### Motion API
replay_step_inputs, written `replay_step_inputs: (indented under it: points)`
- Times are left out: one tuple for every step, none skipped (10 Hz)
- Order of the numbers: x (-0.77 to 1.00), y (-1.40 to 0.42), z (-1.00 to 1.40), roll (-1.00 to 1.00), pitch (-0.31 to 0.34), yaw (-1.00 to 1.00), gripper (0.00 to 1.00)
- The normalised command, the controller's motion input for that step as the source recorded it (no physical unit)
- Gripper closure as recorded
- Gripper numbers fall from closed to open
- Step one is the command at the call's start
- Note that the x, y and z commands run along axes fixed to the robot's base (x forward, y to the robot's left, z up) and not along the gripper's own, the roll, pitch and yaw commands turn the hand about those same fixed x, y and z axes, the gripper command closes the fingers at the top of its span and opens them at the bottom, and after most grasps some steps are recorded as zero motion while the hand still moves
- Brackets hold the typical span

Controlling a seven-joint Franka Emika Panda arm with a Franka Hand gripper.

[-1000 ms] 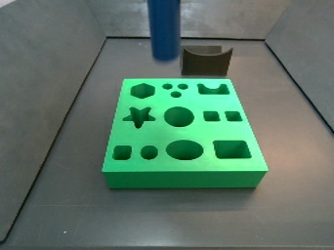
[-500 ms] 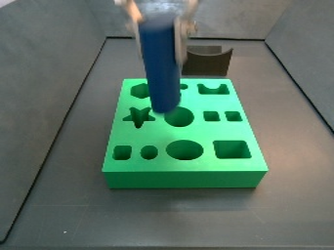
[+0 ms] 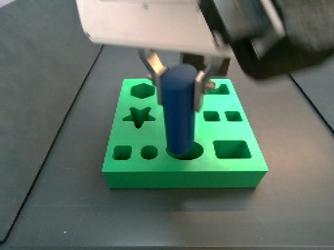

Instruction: Insert the oval object.

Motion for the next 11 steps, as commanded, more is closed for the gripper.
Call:
replay_step_inputs:
  points:
    - [0.50,-0.27,-0.23,0.33,0.091,-0.34,1.00]
    - [0.22,-0.18,-0.13,0.28,0.061,-0.58,1.00]
    - [0.01,-0.09,-0.10,0.26,0.043,-0.75,1.00]
    - [-0.04,-0.02,-0.10,0.25,0.021,-0.91,1.00]
    - [-0.05,-0.02,-0.07,0.24,0.006,-0.94,1.00]
    - [-0.05,-0.02,-0.05,0.23,0.003,-0.94,1.00]
    - [-0.03,0.00,-0.01,0.22,0.001,-0.94,1.00]
    - [0.00,0.00,0.00,0.18,0.000,-0.95,1.00]
    - [0.00,0.01,0.00,0.17,0.040,-0.84,1.00]
    - [0.00,0.06,0.03,0.17,0.044,-0.79,1.00]
    - [0.01,0.08,0.03,0.19,0.054,-0.76,1.00]
